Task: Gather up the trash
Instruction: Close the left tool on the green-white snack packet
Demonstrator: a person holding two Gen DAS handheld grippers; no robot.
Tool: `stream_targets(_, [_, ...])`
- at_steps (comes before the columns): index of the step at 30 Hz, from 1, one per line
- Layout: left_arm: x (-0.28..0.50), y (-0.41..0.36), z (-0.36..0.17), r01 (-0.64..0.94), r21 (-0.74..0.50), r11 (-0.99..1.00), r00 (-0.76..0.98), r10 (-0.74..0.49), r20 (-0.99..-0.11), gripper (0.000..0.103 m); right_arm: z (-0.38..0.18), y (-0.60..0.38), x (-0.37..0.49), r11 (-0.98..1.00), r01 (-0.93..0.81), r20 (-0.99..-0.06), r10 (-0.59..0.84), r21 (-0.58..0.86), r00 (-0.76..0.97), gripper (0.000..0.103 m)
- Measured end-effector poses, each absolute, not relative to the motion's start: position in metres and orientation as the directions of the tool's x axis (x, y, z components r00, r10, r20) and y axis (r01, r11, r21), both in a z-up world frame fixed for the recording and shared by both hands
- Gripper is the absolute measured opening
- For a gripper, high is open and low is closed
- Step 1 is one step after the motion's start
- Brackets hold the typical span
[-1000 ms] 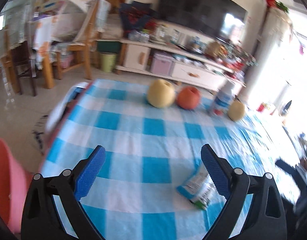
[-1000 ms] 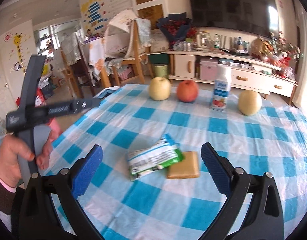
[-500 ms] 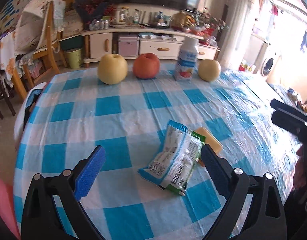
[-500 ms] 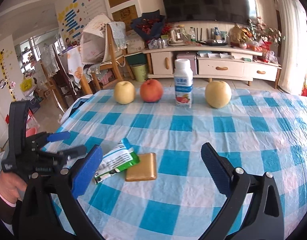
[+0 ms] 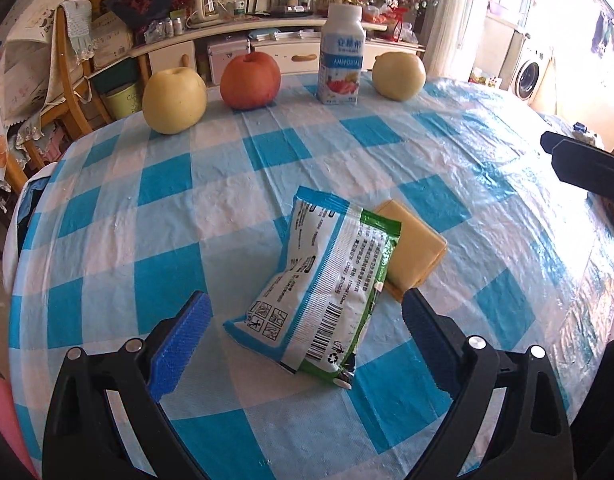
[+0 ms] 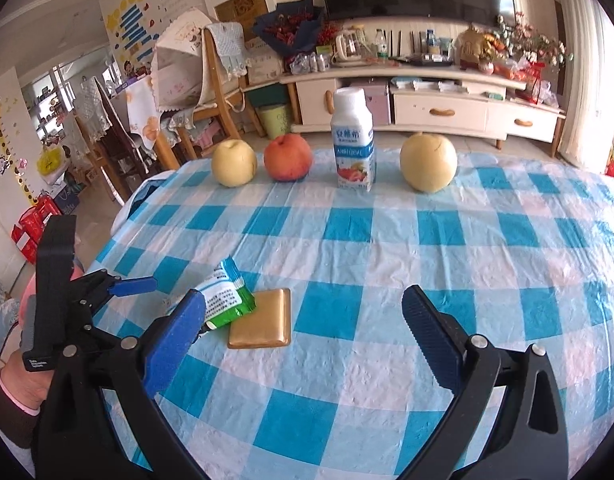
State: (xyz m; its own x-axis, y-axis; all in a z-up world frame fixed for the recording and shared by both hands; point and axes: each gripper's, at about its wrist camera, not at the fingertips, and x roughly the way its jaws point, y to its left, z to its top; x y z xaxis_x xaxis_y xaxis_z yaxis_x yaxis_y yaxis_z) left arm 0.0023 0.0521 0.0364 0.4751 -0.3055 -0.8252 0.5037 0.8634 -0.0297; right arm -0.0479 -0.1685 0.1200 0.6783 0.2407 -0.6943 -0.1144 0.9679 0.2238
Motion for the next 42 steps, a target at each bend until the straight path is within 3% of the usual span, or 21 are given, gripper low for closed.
stream_targets(5, [0.007, 0.043, 0.026, 0.494, 0.031, 0.869, 0.488, -0.247, -0.837, 0.094, 0.111, -0.169, -0.041, 0.966, -0.124, -0.715, 0.252, 0.228, 0.652, 0.099])
stream_targets(8, [0.011, 0.040, 0.020, 0.488, 0.041, 0.872, 0.480, -0.229, -0.847, 0.081, 0.105, -0.167, -0.037, 0.966, -0.133, -0.731, 0.254, 0.221, 0.633, 0.099])
stream_targets(11, [0.012, 0.038, 0.021, 0.480, 0.047, 0.876, 0.491, -0.224, -0.842, 0.078, 0.098, -0.163, -0.033, 0.964, -0.143, -0.746, 0.264, 0.224, 0.611, 0.099])
stream_targets(18, [0.009, 0.034, 0.023, 0.484, 0.047, 0.874, 0.499, -0.232, -0.835, 0.060, 0.084, -0.143, -0.026, 0.964, -0.179, -0.773, 0.266, 0.198, 0.576, 0.099])
stream_targets(37, [0.020, 0.064, 0.034, 0.362, -0.018, 0.932, 0.513, -0.216, -0.831, 0.045, 0.060, -0.110, -0.012, 0.963, -0.229, -0.786, 0.253, 0.146, 0.564, 0.097])
stream_targets(42, [0.021, 0.071, 0.039, 0.342, -0.036, 0.939, 0.520, -0.221, -0.825, 0.042, 0.053, -0.101, -0.009, 0.963, -0.246, -0.803, 0.232, 0.111, 0.548, 0.085])
